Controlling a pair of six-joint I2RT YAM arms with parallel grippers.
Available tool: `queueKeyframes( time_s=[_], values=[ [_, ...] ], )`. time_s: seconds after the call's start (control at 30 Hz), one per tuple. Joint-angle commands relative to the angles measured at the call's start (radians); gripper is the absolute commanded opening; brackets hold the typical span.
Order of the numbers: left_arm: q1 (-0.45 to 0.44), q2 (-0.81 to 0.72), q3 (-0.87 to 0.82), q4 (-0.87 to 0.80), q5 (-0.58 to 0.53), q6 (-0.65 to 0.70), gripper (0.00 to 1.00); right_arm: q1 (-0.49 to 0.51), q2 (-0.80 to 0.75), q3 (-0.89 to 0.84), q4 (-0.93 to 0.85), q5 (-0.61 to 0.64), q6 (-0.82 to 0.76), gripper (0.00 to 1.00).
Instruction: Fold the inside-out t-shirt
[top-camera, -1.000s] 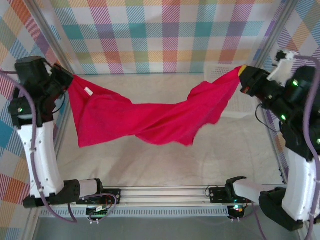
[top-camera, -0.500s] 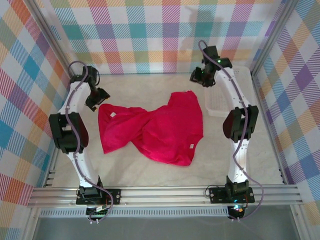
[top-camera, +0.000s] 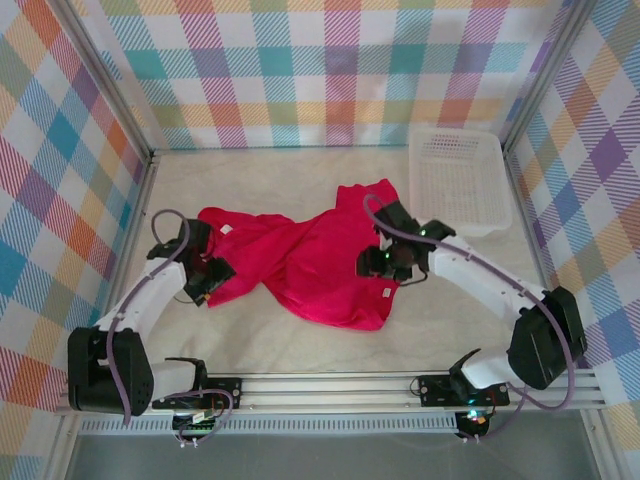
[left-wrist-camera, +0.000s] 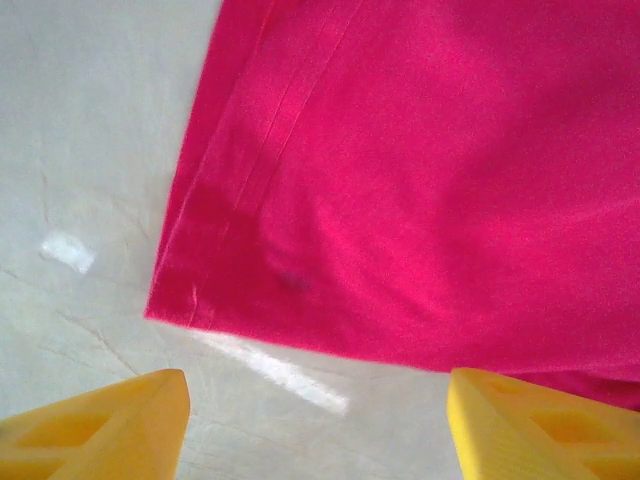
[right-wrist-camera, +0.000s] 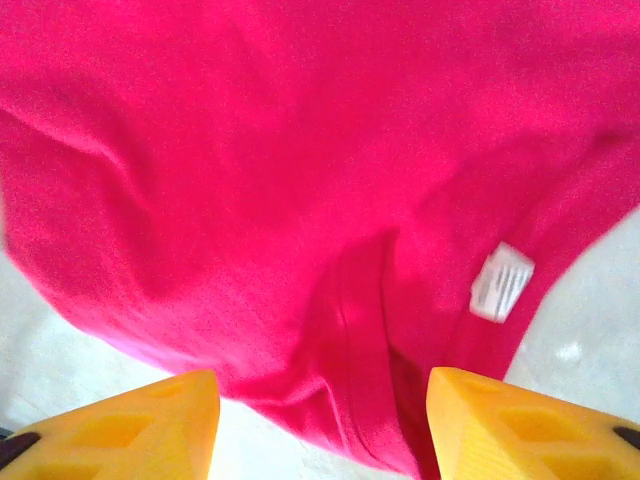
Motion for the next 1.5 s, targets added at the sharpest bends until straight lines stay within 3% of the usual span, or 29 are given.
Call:
queueKeyframes(
  time_s=[0.0, 0.27, 0.3, 0.4, 0.47, 0.53, 0.63, 0.87, 1.1, 1.27, 1.47],
  values=[
    [-0.030, 0.079, -0.038, 0.098, 0.024, -0.026, 0.69, 0.057, -0.018, -0.081, 0.066, -0.030, 0.092, 0.58],
    [-0.041, 0.284, -0.017, 0.168, -0.090, 0.006, 0.66, 0.092, 0.086, -0.174, 0.174, -0.072, 0.160, 0.56],
    [-0.040, 0.301, -0.008, 0.163, -0.106, 0.008, 0.61, 0.092, 0.098, -0.177, 0.186, -0.072, 0.164, 0.55],
    [-0.041, 0.333, 0.034, 0.136, -0.143, 0.012, 0.31, 0.092, 0.130, -0.185, 0.211, -0.062, 0.172, 0.47],
    [-0.040, 0.325, 0.067, 0.107, -0.154, 0.018, 0.12, 0.092, 0.142, -0.186, 0.217, -0.052, 0.171, 0.31],
    [-0.040, 0.298, 0.108, 0.060, -0.174, 0.025, 0.00, 0.092, 0.141, -0.179, 0.204, -0.030, 0.163, 0.15],
    [-0.040, 0.223, 0.193, -0.044, -0.209, 0.035, 0.00, 0.083, 0.105, -0.139, 0.128, 0.033, 0.141, 0.00],
    [-0.039, -0.015, 0.453, -0.271, -0.300, 0.072, 0.00, 0.002, -0.094, -0.023, -0.054, 0.134, 0.065, 0.00],
    [-0.031, -0.041, 0.741, -0.326, -0.397, 0.124, 0.00, -0.110, -0.228, 0.062, -0.156, 0.161, 0.007, 0.00],
    [-0.003, 0.174, 0.900, -0.281, -0.431, 0.159, 0.00, -0.205, -0.210, 0.102, -0.115, 0.112, -0.018, 0.00],
    [0.003, 0.675, 1.187, -0.354, -0.384, 0.192, 0.00, -0.245, 0.006, 0.225, -0.014, 0.046, -0.022, 0.00]
  ],
)
